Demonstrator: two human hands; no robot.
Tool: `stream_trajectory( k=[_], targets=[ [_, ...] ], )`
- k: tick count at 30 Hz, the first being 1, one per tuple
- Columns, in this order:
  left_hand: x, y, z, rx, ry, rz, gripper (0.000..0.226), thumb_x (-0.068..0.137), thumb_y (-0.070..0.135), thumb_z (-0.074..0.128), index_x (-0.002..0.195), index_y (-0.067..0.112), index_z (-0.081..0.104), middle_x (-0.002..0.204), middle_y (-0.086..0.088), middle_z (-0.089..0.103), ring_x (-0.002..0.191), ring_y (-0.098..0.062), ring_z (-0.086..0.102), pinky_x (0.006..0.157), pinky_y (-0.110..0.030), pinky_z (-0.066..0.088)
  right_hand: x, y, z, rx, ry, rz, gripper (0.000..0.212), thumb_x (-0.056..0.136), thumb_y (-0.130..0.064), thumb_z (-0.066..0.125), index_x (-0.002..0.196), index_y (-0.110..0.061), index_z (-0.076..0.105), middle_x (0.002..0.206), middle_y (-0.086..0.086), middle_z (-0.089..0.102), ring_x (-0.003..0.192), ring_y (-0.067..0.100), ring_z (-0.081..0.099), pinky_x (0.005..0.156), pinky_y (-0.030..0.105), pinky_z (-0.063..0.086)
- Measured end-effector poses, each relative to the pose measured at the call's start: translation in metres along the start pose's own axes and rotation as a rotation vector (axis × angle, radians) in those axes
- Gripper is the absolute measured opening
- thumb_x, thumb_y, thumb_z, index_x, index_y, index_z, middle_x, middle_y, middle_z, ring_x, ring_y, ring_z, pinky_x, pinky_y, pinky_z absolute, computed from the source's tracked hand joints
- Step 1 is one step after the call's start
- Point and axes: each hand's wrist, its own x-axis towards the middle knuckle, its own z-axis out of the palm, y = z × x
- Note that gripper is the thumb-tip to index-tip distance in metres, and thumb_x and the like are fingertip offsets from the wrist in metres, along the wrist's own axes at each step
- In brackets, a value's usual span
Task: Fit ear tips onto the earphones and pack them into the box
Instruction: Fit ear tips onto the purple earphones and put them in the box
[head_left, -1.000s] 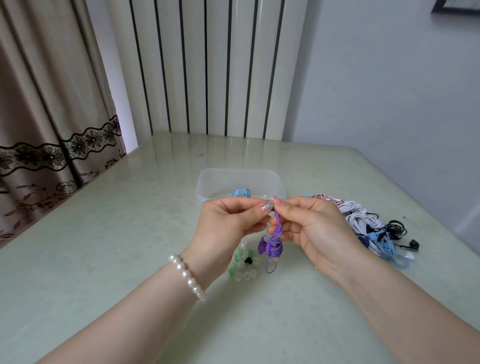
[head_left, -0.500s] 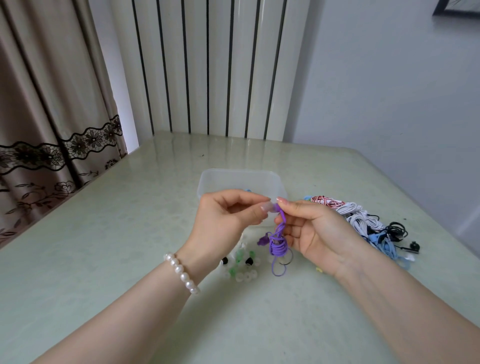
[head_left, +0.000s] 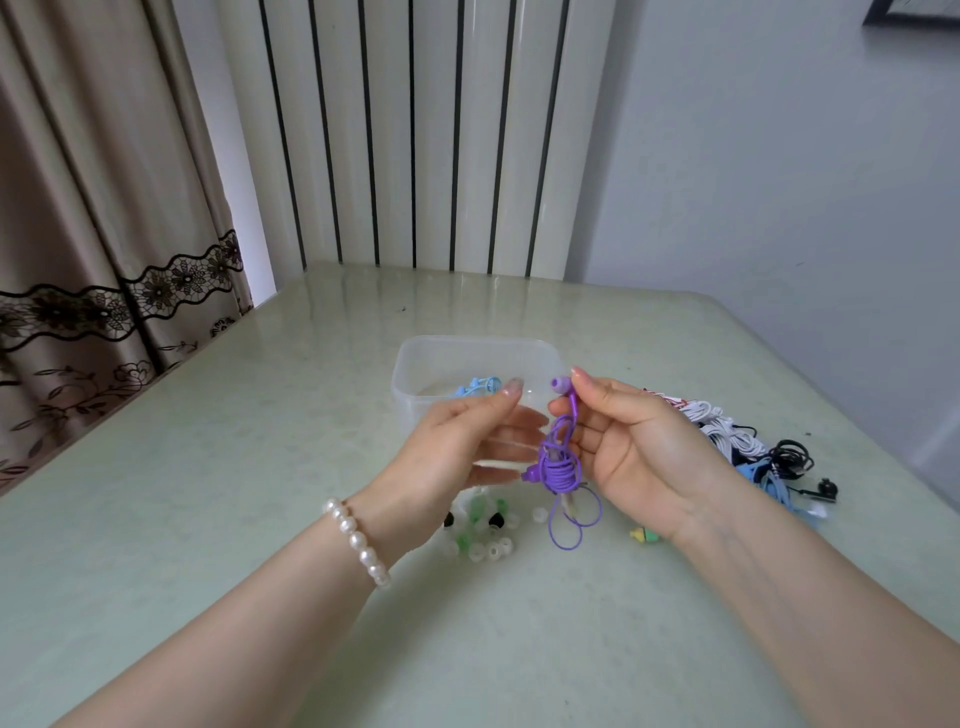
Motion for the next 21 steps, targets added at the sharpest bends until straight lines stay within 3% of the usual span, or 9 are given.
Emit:
stream_trajectory(
  k=[2, 5, 9, 14, 21],
  targets=[
    [-0.001, -0.001, 0.0, -0.021, -0.101, -0.119, 0.037, 0.088, 0.041, 0.045, 0.093, 0.012, 0.067, 0.09, -0.007, 0.07, 0.084, -0.02, 0.066, 0.084, -0.037, 0.05, 0.003, -0.002, -0.004, 0.038, 0.015, 0.013, 0.012, 0.069, -0.022, 0.058, 0.074, -0.011, 0.061, 0.056, 0.0, 0.064, 0.047, 0.009, 0.059, 0.055, 0.024, 0.05],
    [-0.003, -0.001, 0.001, -0.144, -0.236, -0.15, 0.019, 0.089, 0.019, 0.052, 0.099, 0.008, 0.063, 0.093, -0.01, 0.067, 0.078, -0.021, 0.067, 0.071, -0.032, 0.054, 0.006, -0.007, -0.011, 0.06, 0.028, 0.027, 0.011, 0.082, -0.02, 0.053, 0.076, -0.013, 0.059, 0.057, -0.002, 0.063, 0.047, 0.009, 0.058, 0.057, 0.025, 0.049],
    [-0.003, -0.003, 0.0, -0.199, -0.23, -0.116, 0.016, 0.084, -0.005, 0.053, 0.095, 0.001, 0.062, 0.084, -0.013, 0.069, 0.067, -0.018, 0.069, 0.063, -0.026, 0.057, 0.007, -0.01, -0.017, 0.024, 0.063, 0.044, 0.017, 0.089, -0.02, 0.049, 0.076, -0.015, 0.06, 0.058, -0.002, 0.063, 0.048, 0.011, 0.058, 0.051, 0.021, 0.044],
    [0.0, -0.007, 0.0, -0.195, -0.152, -0.049, 0.01, 0.083, -0.003, 0.054, 0.086, -0.001, 0.064, 0.071, -0.01, 0.068, 0.061, -0.013, 0.067, 0.06, -0.02, 0.056, 0.009, -0.007, -0.018, -0.099, 0.056, -0.017, 0.012, 0.088, -0.006, 0.048, 0.08, -0.009, 0.056, 0.061, 0.003, 0.059, 0.046, 0.011, 0.054, 0.045, 0.021, 0.043],
    [0.003, -0.006, -0.003, -0.165, -0.104, -0.057, 0.009, 0.081, 0.009, 0.058, 0.083, 0.002, 0.064, 0.068, -0.003, 0.065, 0.057, -0.008, 0.06, 0.054, -0.017, 0.049, 0.005, -0.001, -0.014, -0.518, -0.083, -0.138, 0.015, 0.077, -0.004, 0.065, 0.082, -0.017, 0.07, 0.071, 0.002, 0.063, 0.057, 0.013, 0.057, 0.062, 0.025, 0.045]
  ],
)
